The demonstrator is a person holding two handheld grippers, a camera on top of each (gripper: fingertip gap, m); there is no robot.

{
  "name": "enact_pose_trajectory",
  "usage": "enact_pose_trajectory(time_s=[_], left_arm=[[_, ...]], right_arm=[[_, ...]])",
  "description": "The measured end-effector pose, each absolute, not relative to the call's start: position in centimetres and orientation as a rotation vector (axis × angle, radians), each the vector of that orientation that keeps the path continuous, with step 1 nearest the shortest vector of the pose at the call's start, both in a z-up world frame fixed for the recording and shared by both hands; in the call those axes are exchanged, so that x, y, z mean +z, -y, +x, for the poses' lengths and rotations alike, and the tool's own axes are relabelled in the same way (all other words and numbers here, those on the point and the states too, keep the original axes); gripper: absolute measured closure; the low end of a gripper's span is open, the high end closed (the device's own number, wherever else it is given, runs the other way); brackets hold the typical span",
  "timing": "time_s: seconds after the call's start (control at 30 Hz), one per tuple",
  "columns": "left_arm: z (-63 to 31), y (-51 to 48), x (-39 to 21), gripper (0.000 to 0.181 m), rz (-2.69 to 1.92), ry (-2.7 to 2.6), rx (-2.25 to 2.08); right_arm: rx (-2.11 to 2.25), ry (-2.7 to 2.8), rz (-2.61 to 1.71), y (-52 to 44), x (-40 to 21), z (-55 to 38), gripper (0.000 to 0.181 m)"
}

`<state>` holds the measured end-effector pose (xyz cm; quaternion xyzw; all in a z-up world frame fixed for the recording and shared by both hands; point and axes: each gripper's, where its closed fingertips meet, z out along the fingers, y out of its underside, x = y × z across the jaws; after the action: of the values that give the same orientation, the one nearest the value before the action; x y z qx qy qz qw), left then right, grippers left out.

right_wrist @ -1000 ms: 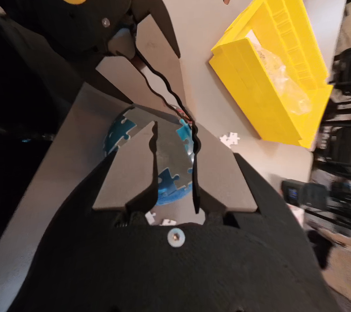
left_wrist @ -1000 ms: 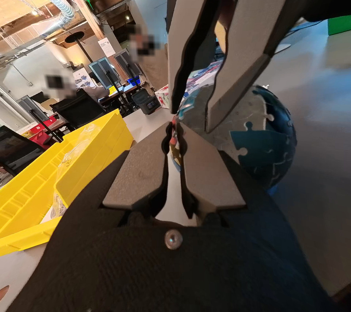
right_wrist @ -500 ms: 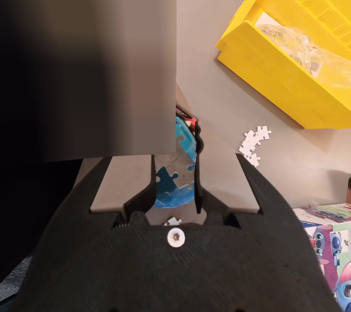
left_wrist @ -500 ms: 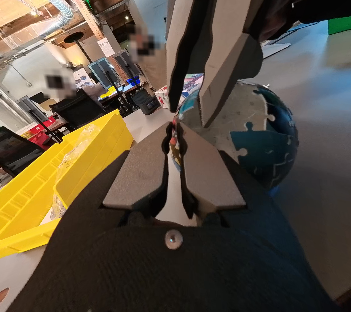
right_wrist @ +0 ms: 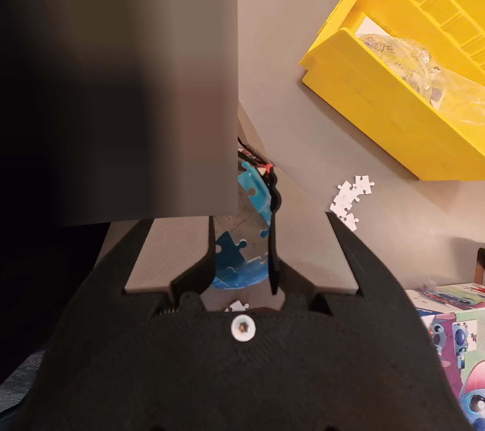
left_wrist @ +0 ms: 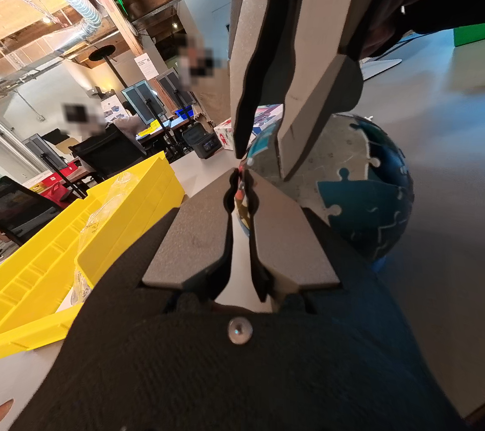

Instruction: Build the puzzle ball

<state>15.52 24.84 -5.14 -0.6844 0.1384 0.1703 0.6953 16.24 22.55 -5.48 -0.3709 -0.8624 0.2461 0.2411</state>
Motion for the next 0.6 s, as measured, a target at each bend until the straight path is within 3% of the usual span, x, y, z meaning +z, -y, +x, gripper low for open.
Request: enact_pose_trajectory(time_s=[0.6], left_arm=[[15.45, -24.85, -5.09, 0.180, -1.528, -0.317, 0.396]], right_arm=[[0.638, 2.359, -0.955, -22.56, -5.31, 16.16, 0.146]])
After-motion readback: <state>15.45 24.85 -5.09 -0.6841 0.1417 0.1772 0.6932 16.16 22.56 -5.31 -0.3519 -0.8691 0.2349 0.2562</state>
